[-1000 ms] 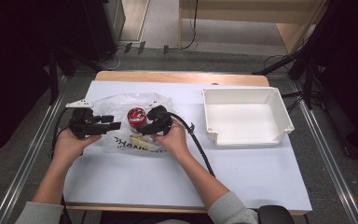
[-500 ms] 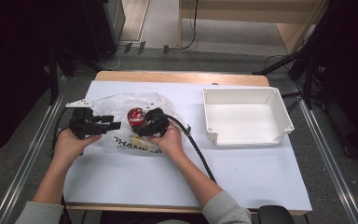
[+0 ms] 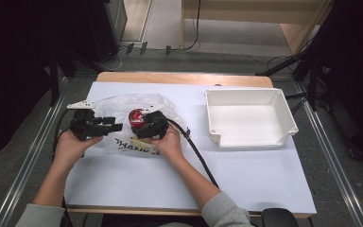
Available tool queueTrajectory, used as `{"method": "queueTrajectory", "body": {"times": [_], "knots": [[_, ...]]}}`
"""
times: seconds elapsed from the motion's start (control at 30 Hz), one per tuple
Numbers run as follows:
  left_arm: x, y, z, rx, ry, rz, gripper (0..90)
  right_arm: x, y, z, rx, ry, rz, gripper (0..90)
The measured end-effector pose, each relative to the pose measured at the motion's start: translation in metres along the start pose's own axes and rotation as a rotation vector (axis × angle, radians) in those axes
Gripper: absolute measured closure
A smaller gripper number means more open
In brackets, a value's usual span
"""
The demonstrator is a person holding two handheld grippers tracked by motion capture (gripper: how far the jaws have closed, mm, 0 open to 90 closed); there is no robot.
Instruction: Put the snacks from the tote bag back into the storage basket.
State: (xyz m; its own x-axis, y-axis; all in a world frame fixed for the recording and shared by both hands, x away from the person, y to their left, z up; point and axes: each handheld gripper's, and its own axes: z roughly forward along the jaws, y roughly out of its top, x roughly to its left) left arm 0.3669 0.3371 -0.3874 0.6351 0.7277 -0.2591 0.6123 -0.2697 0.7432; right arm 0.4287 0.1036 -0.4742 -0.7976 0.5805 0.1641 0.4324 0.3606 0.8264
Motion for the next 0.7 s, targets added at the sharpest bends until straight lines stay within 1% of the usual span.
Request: {"method": "queueTrajectory", "body": {"times": [0.1, 0.13, 0.17, 0.33, 0.37, 0.4, 0.47, 0.53, 0.57, 0.7], "knots": [[0.0000, 0.0001, 0.0002, 0.000, 0.000, 0.000, 45.8, 0.0010, 0.0030, 0.0055, 0.032, -0.013, -0.008, 22.2], [0.0000, 0.0001, 0.0002, 0.000, 0.000, 0.000, 45.8, 0.0010, 0.0030, 0.0055, 0.032, -0.013, -0.008, 22.2], [0.0006, -0.0002, -0.0001, -0.002, -0.004, -0.001, 45.8, 0.0034, 0.0042, 0.0080, 0.046, -0.026, -0.014, 22.7], [0.0026, -0.0008, -0.0011, -0.007, -0.002, -0.009, 45.8, 0.0045, 0.0044, 0.0084, 0.039, -0.033, -0.037, 24.4], [0.0034, -0.0010, -0.0016, -0.005, 0.001, -0.010, 45.8, 0.0061, 0.0046, 0.0072, 0.038, -0.047, -0.057, 25.4], [0.0037, -0.0011, -0.0017, -0.006, 0.000, -0.010, 45.8, 0.0060, 0.0050, 0.0066, 0.034, -0.048, -0.065, 25.9], [0.0038, -0.0011, -0.0019, -0.007, 0.000, -0.009, 45.8, 0.0049, 0.0062, 0.0051, 0.036, -0.044, -0.044, 26.3], [0.0035, -0.0010, -0.0019, -0.007, 0.000, -0.009, 45.8, 0.0017, 0.0071, 0.0040, 0.031, -0.029, -0.017, 26.4], [0.0034, -0.0010, -0.0018, -0.006, 0.001, -0.008, 45.8, 0.0007, 0.0072, 0.0036, 0.032, -0.019, -0.014, 26.5], [0.0038, -0.0011, -0.0014, -0.005, 0.002, -0.010, 45.9, 0.0013, 0.0081, 0.0012, 0.053, -0.022, -0.026, 26.5]]}}
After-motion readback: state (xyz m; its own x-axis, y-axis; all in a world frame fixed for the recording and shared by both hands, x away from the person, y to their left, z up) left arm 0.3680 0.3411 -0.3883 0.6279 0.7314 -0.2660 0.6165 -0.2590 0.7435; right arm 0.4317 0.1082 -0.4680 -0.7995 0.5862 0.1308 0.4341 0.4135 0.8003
